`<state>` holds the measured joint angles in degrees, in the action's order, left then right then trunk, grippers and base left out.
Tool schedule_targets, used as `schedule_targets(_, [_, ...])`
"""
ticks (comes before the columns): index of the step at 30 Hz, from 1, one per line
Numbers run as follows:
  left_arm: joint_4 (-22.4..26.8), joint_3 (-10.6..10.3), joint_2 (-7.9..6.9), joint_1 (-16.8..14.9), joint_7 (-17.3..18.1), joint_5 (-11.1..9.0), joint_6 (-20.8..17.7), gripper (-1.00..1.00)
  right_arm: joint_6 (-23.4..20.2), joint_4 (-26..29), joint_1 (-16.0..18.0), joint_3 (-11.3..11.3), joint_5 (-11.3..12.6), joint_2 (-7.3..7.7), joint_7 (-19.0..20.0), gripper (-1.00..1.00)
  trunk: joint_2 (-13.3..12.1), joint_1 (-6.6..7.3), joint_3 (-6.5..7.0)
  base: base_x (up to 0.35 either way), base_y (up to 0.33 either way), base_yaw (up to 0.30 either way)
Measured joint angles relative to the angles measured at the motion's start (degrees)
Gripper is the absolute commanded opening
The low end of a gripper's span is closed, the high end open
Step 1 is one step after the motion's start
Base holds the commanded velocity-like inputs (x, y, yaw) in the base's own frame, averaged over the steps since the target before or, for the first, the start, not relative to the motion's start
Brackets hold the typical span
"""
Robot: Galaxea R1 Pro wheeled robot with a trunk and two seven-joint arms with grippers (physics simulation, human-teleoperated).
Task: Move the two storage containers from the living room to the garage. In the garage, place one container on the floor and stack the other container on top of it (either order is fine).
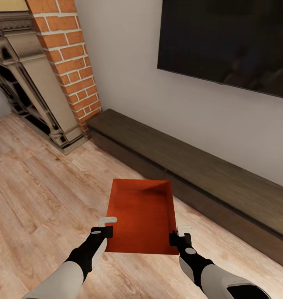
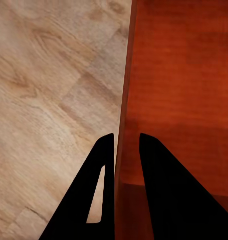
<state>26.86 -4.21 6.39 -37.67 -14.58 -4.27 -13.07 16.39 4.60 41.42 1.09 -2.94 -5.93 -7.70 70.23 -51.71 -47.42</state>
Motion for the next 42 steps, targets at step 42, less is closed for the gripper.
schedule_targets(42, [-0.3, 0.0, 0.02, 0.0, 0.0, -0.1, 0.3, -1.00, 0.0, 0.0, 0.0, 0.2, 0.1, 0.06, 0.0, -1.00, 0.0, 0.00, 3.11, 0.000, 0.000, 0.000])
